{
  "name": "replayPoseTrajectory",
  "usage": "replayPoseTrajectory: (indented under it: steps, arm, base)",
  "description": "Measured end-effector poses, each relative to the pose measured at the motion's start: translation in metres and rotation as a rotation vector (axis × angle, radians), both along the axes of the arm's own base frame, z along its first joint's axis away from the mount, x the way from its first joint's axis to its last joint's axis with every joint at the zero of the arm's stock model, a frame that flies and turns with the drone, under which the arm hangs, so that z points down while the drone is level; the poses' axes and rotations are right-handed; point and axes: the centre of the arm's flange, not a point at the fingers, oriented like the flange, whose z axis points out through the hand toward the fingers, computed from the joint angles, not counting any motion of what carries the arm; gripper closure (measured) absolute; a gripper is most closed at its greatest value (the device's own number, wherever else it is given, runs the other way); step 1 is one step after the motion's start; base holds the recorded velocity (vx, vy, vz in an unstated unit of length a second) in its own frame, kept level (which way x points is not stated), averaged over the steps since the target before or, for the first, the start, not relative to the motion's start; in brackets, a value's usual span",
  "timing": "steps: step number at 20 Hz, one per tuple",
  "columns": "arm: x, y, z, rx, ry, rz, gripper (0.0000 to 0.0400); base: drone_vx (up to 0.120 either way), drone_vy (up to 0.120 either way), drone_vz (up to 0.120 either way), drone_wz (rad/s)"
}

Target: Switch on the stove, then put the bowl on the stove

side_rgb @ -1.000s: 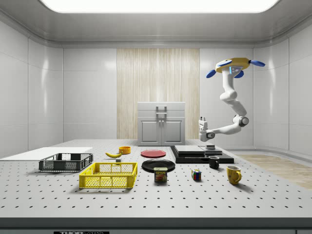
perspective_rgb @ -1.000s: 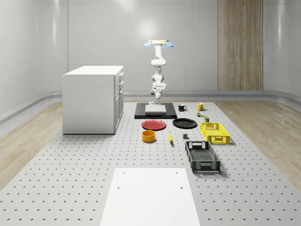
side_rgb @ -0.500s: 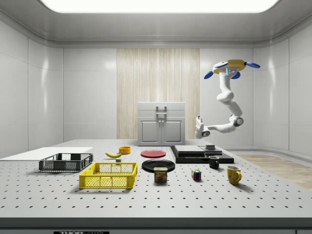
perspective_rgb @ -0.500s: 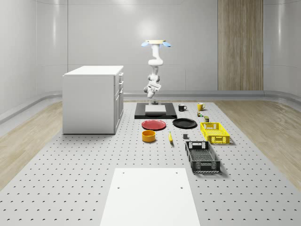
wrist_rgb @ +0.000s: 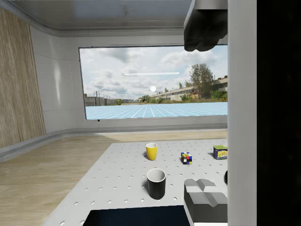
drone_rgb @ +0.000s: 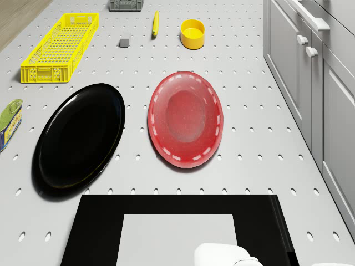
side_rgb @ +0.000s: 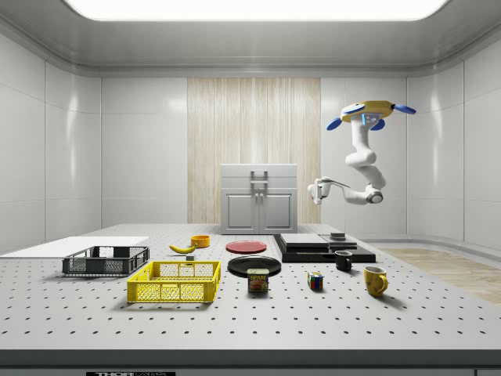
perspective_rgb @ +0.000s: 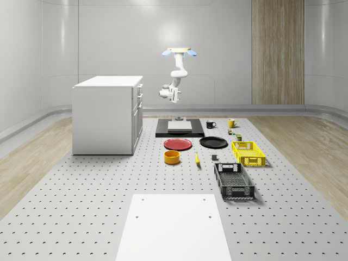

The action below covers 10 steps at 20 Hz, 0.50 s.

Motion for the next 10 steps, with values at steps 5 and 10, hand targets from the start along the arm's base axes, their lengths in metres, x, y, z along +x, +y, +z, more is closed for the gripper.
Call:
replayPoseTrajectory:
  steps: [5, 10]
  arm:
    - [0.002, -0.041, -0.051, -0.667, 0.001, -0.024, 0.0000]
    - [0.002, -0.070, -0.064, -0.997, 0.005, -0.033, 0.0000]
  base:
    - [0.000, 0.000, -0.120, 0.000]
    - [-0.088, 0.000, -0.120, 0.000]
